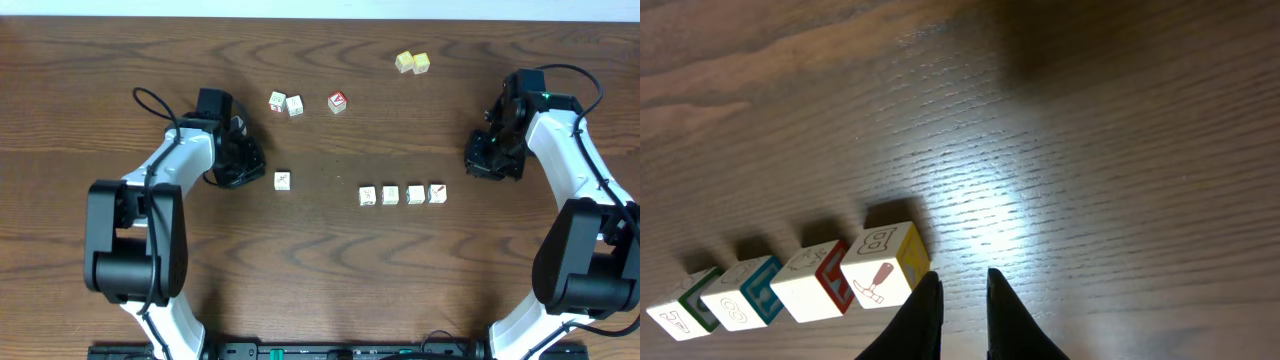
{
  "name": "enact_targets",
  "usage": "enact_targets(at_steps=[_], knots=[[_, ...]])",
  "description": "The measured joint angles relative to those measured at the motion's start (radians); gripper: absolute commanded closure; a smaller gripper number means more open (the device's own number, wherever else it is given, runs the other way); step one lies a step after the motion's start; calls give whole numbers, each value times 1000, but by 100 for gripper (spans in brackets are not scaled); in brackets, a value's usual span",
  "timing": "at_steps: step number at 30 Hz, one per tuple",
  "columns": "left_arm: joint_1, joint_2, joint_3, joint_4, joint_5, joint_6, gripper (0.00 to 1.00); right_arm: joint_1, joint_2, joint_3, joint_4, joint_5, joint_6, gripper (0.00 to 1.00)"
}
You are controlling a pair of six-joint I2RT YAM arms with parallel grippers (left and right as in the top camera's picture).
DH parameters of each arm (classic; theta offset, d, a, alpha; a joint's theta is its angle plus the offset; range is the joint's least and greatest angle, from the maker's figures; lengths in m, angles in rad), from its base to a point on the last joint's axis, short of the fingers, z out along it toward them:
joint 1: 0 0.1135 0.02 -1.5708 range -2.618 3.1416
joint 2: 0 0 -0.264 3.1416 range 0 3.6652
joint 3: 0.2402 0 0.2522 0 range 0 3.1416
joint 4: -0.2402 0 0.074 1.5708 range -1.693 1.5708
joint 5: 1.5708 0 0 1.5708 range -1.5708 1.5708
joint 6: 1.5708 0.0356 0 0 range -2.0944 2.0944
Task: Lift 5 blocks
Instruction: 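Move the left gripper down onto the number-4 block and grasp it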
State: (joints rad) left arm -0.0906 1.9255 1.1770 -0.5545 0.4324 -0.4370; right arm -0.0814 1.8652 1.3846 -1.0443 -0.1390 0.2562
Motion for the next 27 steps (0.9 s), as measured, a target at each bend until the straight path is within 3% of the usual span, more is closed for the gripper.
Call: enact_targets(at_steps=[13, 27], knots=[[-92, 35, 4, 48, 11, 0, 93, 2, 0, -126, 107, 0, 3, 84], [-169, 35, 10, -18, 23, -21, 93, 3, 0, -153, 116, 0, 3, 84]])
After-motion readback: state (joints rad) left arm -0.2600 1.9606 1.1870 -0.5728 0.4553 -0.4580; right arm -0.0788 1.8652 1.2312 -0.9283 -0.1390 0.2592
